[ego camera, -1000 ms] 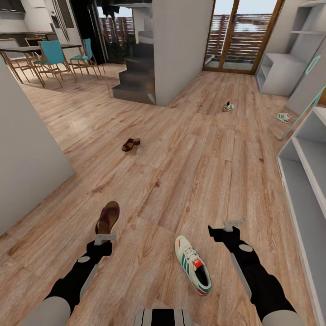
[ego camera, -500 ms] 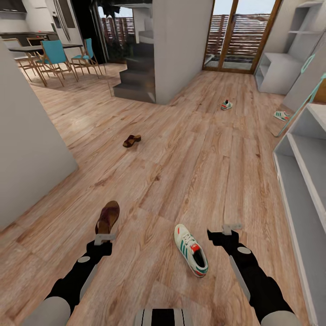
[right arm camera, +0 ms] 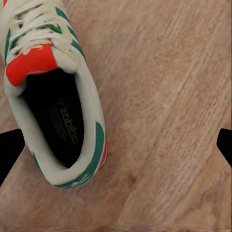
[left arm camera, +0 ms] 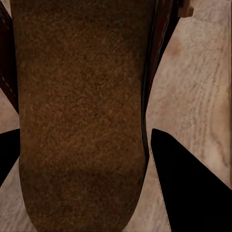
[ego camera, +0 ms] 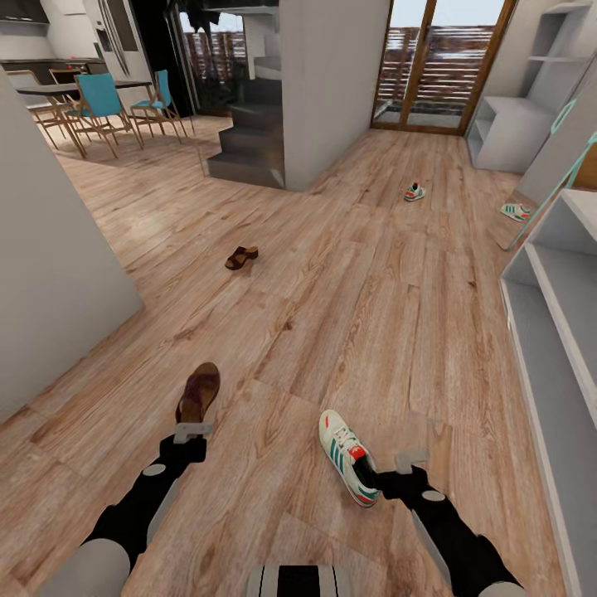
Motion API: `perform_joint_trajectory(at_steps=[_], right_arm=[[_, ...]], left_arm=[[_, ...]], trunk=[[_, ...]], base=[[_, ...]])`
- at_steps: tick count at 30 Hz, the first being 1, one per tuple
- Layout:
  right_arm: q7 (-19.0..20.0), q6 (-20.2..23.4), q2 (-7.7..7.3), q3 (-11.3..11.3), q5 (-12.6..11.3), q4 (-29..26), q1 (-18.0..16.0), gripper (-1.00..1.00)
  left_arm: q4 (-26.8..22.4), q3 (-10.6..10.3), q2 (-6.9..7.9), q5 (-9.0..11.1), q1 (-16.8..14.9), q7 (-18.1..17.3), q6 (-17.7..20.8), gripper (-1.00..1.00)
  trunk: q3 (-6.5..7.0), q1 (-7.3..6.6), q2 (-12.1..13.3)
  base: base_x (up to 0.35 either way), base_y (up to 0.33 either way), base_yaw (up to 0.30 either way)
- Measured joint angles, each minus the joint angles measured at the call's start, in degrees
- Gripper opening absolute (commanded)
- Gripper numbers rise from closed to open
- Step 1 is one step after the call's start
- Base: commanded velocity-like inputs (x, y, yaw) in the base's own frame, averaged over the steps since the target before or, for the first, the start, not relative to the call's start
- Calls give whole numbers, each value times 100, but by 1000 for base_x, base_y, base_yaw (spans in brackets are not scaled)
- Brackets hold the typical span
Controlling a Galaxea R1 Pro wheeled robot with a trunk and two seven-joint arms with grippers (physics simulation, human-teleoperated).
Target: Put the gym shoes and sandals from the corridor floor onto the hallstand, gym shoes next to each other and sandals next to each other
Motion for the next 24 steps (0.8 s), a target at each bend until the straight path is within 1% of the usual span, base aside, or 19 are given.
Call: perform_joint_trajectory(at_steps=[1,2,3,4,7,10,13,15,18,24], right_arm=[[0,-172,-2,6,2,189,0,100],[8,-849,-7,11,8,686,2,100],[9,-1070,-11,14,12,828,0,100],[5,-1144,-12,15,18,873,0,100],[2,-1199,-20,15,26,910,0,100],[-4,-1213,-16,23,32,917,0,100],[-8,-1217,-10,106,133,920,0,100],[-18,-1218,-2,217,305,919,0,100],[-29,-1212,31,295,511,914,0,100],[-21,-1211,21,320,590,905,0,100]], left_arm=[[-32,-2,3,0,-1,-41,2,-100],[-151,-17,3,8,-18,-274,58,-100],[-196,-9,-7,10,-74,-400,87,-100],[-218,-5,-29,14,-174,-451,124,-100],[-236,-2,-67,16,-446,-499,383,-100],[-278,-5,-103,16,-578,-514,494,-100],[-421,-1,-114,14,-591,-519,529,-100],[-526,-6,-117,11,-577,-524,542,-100],[-587,-33,-126,7,-562,-528,548,-100],[-610,-45,-121,7,-548,-530,551,-100]], trunk=[[0,0,0],[0,0,0],[0,0,0],[1,-1,0],[0,0,0],[0,0,0],[0,0,0],[0,0,0],[0,0,0],[0,0,0]], base=[[0,0,0],[0,0,0],[0,0,0],[0,0,0],[0,0,0],[0,0,0],[0,0,0],[0,0,0],[0,0,0],[0,0,0]])
